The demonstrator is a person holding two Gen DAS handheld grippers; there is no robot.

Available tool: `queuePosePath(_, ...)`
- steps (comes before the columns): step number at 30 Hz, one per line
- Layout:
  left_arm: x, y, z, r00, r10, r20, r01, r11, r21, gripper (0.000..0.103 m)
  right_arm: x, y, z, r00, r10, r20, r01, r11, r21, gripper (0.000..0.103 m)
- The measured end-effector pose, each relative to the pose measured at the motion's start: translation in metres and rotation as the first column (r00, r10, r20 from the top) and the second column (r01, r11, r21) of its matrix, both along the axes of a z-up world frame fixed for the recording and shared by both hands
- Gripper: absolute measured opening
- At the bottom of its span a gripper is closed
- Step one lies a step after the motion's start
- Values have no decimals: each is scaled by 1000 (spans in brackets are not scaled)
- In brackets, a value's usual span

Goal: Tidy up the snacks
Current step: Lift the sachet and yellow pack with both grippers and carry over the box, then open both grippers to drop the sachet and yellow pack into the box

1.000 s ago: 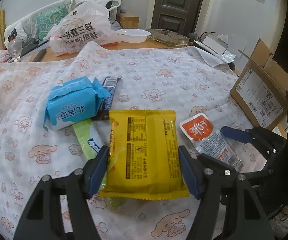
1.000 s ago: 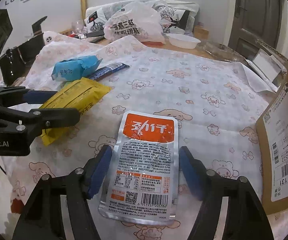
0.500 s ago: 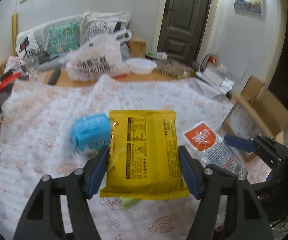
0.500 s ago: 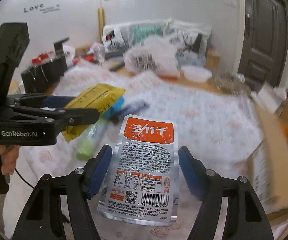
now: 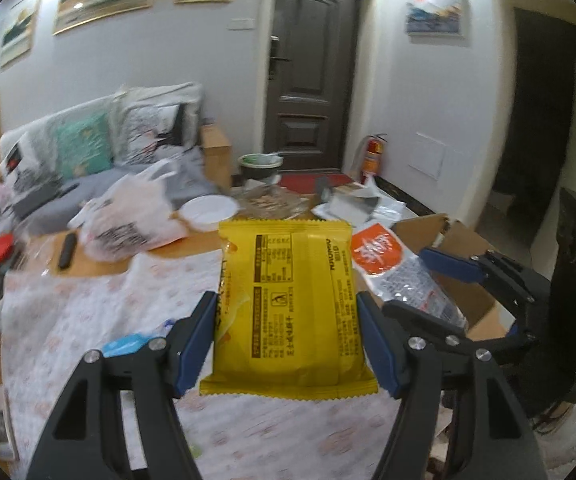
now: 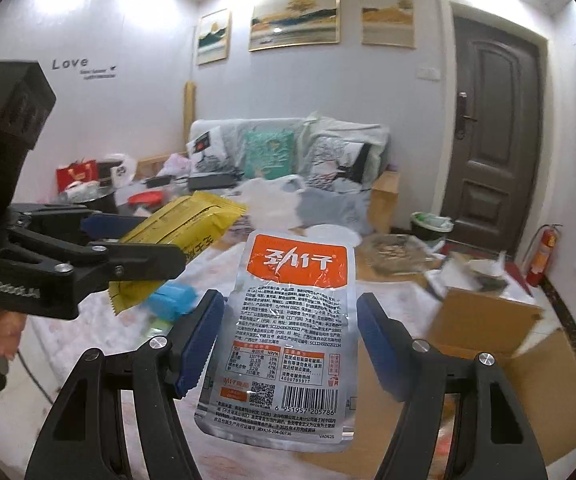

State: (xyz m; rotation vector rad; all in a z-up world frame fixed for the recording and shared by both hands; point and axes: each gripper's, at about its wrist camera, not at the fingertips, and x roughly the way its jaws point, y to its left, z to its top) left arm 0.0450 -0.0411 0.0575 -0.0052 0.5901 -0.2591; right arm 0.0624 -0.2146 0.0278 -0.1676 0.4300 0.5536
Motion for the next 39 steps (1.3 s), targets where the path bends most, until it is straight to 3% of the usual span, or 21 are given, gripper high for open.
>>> queuePosePath(10,56,-138,-2,978,-200,-60,202,979,27,65,30,-105,-22,987,-149,-58,150,988,22,65)
queuePosePath(16,89,-192,-22,961,-244,-130,248,969,13,65,47,-140,-42,981,-170,-97,169,985,-15,65)
queuePosePath(22,106,-220,-36,947,-271,-173,277,961,10,66,56,-162,-53,977,-163,-137,162,987,-22,66)
queuePosePath(31,107,-229,-45,937,-279,-211,289,957,17,66,43,-168,-58,982,-129,-139,123,991,-50,66)
queuePosePath(35,104,-229,-44,938,-281,-202,290,957,17,74,34,-170,-56,982,-128,-137,122,991,-51,68)
queuePosePath(39,97,-225,-37,942,-283,-182,291,957,16,76,24,-168,-51,983,-130,-132,124,991,-52,71)
